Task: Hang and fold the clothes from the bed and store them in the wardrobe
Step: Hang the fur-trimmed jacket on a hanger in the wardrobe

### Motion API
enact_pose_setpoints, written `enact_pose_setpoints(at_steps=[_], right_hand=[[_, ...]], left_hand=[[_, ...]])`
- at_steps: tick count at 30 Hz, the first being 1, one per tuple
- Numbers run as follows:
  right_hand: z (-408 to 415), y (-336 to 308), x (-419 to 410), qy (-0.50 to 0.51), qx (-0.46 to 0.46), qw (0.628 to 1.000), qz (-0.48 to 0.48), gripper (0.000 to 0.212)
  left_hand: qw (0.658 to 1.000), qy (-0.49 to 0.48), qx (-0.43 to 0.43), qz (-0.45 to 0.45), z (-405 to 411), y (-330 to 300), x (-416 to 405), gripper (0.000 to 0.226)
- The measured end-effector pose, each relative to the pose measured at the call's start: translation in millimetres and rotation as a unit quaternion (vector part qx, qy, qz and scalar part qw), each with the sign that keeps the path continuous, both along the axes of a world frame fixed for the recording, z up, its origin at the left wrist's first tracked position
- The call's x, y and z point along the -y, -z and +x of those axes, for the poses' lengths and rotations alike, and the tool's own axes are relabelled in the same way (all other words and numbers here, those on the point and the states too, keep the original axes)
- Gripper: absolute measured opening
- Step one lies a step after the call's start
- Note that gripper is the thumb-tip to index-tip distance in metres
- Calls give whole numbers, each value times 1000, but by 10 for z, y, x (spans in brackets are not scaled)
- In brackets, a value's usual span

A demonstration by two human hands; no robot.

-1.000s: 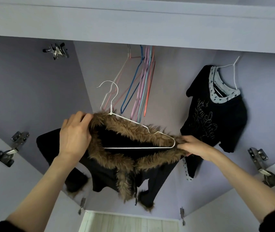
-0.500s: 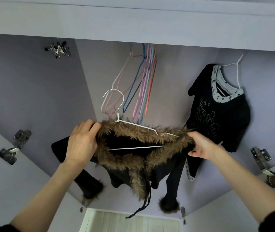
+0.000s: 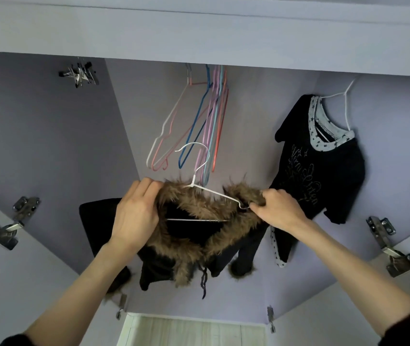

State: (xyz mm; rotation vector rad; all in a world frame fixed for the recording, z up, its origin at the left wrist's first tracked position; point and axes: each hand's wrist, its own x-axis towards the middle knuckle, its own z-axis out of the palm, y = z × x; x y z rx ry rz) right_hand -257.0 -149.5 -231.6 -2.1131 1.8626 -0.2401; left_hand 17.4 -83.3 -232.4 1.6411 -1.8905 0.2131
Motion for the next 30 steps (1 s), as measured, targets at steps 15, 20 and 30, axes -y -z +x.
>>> enact_pose_setpoints(at_steps=[15,20,30], right_hand=[[-155,54,-27,-105,72,991,-44,35],[-22,-52,-31,-153,58,974,-159,19],[424,-43,-252,-218,130,952,-172,21]], left_hand=[[987,-8,-161,4,87,108,44,33],[978,6,-206,6,19,74,26,33],[973,67,-210,70,-255,142,-48,15]])
